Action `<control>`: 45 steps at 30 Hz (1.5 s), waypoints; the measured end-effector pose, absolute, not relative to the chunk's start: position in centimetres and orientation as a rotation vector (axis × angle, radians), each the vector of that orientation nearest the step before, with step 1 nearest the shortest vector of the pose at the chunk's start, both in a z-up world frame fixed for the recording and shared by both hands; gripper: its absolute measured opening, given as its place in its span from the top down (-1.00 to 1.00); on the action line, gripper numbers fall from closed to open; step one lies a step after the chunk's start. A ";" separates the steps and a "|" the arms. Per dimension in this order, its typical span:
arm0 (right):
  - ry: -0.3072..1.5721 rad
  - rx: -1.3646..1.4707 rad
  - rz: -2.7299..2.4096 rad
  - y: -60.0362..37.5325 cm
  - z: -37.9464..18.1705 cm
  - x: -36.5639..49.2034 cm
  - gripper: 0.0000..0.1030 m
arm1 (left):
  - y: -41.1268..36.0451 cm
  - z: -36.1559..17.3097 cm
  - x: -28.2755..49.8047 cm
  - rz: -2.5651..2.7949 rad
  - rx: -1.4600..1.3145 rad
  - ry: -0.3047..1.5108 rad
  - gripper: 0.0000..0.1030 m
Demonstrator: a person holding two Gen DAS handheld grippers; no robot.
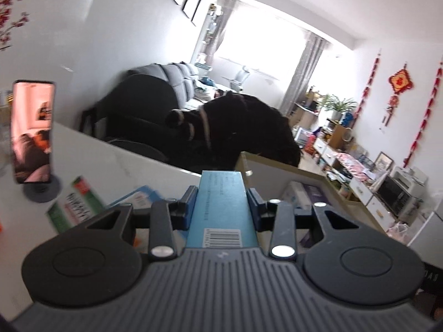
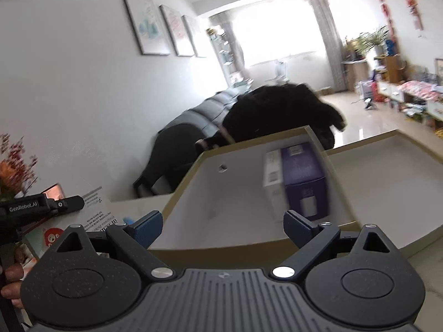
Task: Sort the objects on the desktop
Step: 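Lift the light blue box with the left tool and carry it over the deep box, then lower the light blue box beside the white box and open the left tool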
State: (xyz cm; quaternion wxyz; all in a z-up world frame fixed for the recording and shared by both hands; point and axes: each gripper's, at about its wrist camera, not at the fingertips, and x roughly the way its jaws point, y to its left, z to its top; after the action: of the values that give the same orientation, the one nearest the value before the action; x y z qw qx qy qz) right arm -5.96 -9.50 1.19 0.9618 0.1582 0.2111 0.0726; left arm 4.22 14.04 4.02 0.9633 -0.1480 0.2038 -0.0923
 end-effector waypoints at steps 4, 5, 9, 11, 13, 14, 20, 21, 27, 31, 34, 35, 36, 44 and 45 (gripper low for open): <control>0.407 0.332 0.083 -11.1 1.6 -5.9 -0.84 | 12.0 4.3 6.4 -0.235 -0.305 0.426 0.31; 0.401 0.343 0.079 -11.5 1.7 -5.9 -0.84 | 11.5 4.4 7.0 -0.247 -0.302 0.431 0.31; 0.395 0.353 0.083 -12.2 1.6 -5.5 -0.84 | 8.7 4.7 9.9 -0.288 -0.287 0.452 0.31; 0.396 0.356 0.080 -12.3 1.4 -5.4 -0.84 | 7.3 4.4 11.3 -0.298 -0.272 0.463 0.31; 0.400 0.360 0.061 -12.5 1.1 -5.2 -0.84 | 5.9 4.0 12.7 -0.308 -0.263 0.486 0.31; 0.400 0.360 0.055 -12.7 1.1 -5.2 -0.84 | 5.3 3.7 13.5 -0.313 -0.262 0.502 0.31; 0.397 0.369 0.034 -13.7 0.8 -5.0 -0.84 | 2.8 2.0 17.4 -0.308 -0.283 0.609 0.31; 0.402 0.370 0.033 -13.7 0.7 -4.9 -0.84 | 2.4 1.8 18.1 -0.303 -0.284 0.627 0.31; 0.416 0.368 0.046 -13.8 0.5 -4.3 -0.84 | 0.7 0.0 21.3 -0.242 -0.279 0.710 0.31; 0.425 0.362 0.048 -13.9 0.3 -4.1 -0.85 | -0.4 -0.7 22.8 -0.229 -0.279 0.742 0.31; 0.439 0.360 0.048 -13.9 0.0 -3.8 -0.85 | -0.8 -0.8 23.4 -0.228 -0.283 0.754 0.31; 0.442 0.357 0.049 -13.9 0.0 -3.7 -0.85 | -0.9 -0.9 23.6 -0.230 -0.282 0.757 0.31; 0.445 0.353 0.050 -13.9 -0.1 -3.6 -0.85 | -1.1 -0.9 23.7 -0.228 -0.279 0.761 0.31; 0.452 0.342 0.045 -14.0 -0.1 -2.6 -0.85 | -1.7 -1.2 24.5 -0.213 -0.266 0.782 0.31; 0.453 0.344 0.043 -14.0 -0.2 -2.6 -0.85 | -2.0 -1.1 24.8 -0.212 -0.260 0.783 0.31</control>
State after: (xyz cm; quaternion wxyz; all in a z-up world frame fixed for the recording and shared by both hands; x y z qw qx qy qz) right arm -2.56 -14.04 -0.18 0.9596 0.1695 0.2236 0.0211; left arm 24.83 -2.00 -1.14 0.9107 -0.1262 0.3797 -0.1029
